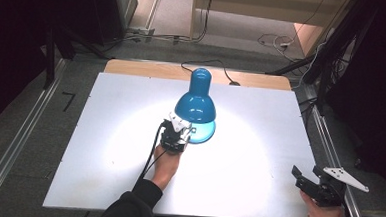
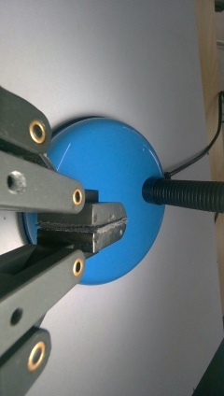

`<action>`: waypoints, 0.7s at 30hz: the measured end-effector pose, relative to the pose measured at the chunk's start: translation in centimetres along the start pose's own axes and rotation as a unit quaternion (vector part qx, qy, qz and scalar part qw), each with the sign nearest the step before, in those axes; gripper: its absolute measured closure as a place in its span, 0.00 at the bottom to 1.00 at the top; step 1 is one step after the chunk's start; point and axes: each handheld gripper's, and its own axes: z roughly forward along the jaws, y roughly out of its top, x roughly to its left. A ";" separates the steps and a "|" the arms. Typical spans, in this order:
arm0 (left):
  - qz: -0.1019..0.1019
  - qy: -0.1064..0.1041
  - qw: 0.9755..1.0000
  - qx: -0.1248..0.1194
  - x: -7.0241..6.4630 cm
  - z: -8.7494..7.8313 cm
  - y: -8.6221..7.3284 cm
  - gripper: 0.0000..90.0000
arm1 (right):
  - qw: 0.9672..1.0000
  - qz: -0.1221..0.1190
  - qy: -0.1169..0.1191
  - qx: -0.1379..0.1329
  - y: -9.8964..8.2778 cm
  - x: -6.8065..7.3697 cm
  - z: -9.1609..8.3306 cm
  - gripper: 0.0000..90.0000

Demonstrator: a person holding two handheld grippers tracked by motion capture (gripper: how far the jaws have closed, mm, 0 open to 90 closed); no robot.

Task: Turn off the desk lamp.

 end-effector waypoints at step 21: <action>0.004 0.000 1.000 -0.006 -1.5 0.9 -1.4 1.00 | 1.000 0.001 0.000 0.000 0.0 -0.1 -0.1 0.23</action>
